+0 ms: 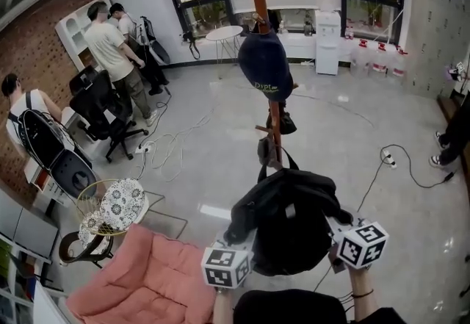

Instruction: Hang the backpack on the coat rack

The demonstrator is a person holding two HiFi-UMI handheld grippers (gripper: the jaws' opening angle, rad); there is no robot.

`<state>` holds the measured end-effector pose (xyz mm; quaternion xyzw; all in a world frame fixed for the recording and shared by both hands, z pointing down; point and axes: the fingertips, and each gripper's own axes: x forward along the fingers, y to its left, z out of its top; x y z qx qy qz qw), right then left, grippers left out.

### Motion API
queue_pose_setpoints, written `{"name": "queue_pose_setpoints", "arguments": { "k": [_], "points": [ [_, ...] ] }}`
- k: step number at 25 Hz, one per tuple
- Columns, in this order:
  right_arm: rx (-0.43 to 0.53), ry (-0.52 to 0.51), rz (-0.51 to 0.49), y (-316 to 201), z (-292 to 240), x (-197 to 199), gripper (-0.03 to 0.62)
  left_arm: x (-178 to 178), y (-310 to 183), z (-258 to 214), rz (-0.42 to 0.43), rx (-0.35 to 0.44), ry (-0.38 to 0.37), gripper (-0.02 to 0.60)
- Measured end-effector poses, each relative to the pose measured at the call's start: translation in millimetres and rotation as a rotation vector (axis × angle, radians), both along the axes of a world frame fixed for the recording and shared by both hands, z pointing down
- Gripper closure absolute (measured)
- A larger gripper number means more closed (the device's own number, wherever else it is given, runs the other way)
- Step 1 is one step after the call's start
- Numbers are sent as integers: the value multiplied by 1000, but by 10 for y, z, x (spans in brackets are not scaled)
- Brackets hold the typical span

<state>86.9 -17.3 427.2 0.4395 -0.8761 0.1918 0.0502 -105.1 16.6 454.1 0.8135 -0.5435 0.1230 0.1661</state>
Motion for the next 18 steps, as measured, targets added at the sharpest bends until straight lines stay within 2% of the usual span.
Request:
{"name": "queue_pose_setpoints", "arguments": {
  "k": [10,18],
  "points": [
    [-2,9,71,-718,-16,-170,560,-194,-885,10,75,-3,4,456],
    [-10,13,109,-1154,76,-217,560,-248,-1371,105,122,-23,0,456]
  ]
}}
